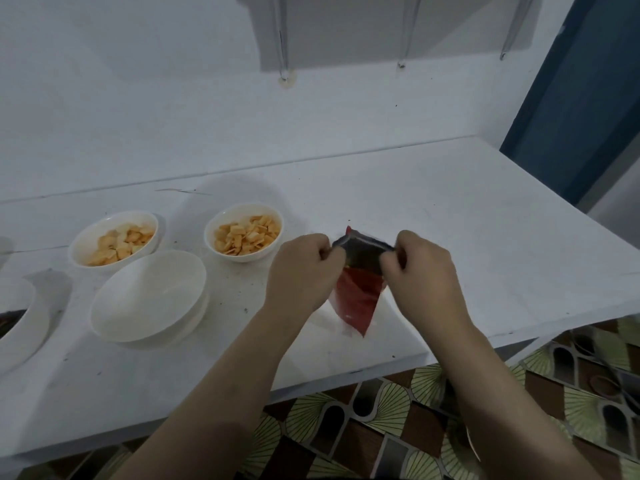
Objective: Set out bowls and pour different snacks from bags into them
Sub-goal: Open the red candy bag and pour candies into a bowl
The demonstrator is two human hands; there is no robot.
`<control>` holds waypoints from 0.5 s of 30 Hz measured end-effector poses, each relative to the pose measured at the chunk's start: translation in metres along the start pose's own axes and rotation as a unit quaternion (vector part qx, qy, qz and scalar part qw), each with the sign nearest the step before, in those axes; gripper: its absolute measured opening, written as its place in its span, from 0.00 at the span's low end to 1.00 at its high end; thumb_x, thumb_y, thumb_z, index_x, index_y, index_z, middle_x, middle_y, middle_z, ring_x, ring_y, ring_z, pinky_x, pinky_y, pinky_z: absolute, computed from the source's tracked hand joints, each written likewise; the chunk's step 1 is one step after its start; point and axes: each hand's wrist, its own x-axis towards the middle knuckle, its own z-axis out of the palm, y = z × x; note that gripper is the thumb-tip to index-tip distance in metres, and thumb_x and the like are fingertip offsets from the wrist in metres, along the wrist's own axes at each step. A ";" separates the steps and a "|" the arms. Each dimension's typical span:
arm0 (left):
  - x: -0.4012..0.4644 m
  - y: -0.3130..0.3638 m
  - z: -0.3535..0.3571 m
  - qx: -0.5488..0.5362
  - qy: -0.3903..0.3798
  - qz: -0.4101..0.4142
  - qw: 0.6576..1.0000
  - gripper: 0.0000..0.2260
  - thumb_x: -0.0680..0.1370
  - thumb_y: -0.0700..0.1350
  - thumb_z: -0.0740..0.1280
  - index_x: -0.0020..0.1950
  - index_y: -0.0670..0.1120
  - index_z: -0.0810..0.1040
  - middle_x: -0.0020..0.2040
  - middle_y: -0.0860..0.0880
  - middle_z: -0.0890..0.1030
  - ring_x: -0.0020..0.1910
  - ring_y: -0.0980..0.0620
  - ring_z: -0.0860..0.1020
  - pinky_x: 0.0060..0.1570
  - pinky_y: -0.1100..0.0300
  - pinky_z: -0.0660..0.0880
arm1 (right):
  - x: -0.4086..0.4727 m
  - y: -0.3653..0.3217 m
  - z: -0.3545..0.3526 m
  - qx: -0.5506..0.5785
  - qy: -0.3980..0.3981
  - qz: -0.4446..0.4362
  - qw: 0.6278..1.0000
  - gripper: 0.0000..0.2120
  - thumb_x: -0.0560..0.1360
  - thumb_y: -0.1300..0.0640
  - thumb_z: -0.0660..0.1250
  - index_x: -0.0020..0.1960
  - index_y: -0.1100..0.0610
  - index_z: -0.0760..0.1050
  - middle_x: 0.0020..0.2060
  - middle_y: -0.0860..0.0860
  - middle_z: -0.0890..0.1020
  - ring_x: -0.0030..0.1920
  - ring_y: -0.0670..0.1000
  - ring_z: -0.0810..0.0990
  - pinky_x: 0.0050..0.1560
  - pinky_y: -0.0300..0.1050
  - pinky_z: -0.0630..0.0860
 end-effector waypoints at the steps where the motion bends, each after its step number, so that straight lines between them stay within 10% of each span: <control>1: -0.001 -0.003 0.000 -0.037 0.016 0.009 0.999 0.17 0.75 0.42 0.63 0.27 0.48 0.61 0.25 0.52 0.62 0.27 0.55 0.62 0.29 0.62 0.57 | 0.002 0.002 -0.003 0.006 0.014 0.001 1.000 0.10 0.77 0.61 0.61 0.38 0.63 0.68 0.29 0.54 0.71 0.30 0.51 0.66 0.29 0.45 0.59; 6: -0.014 -0.006 0.015 -0.299 0.002 0.024 0.954 0.17 0.82 0.46 0.60 0.34 0.43 0.70 0.31 0.47 0.69 0.33 0.55 0.67 0.34 0.63 0.64 | 0.004 -0.002 -0.014 0.031 0.063 -0.045 0.997 0.09 0.77 0.61 0.60 0.38 0.62 0.68 0.31 0.53 0.72 0.31 0.48 0.67 0.29 0.37 0.60; 11: 0.012 -0.011 0.036 -0.411 -0.023 -0.209 0.887 0.21 0.83 0.59 0.52 0.56 0.43 0.74 0.54 0.46 0.76 0.52 0.51 0.74 0.50 0.56 0.71 | 0.002 -0.008 -0.025 0.072 0.078 -0.072 0.992 0.09 0.77 0.63 0.61 0.38 0.60 0.68 0.31 0.50 0.72 0.33 0.46 0.68 0.32 0.33 0.65; 15: 0.020 -0.023 0.044 -0.479 -0.147 -0.338 0.796 0.14 0.83 0.50 0.61 0.63 0.43 0.72 0.59 0.44 0.77 0.59 0.45 0.76 0.56 0.53 0.76 | -0.001 -0.014 -0.033 0.117 0.075 -0.069 0.988 0.09 0.77 0.65 0.61 0.38 0.62 0.69 0.32 0.54 0.74 0.33 0.45 0.68 0.32 0.30 0.66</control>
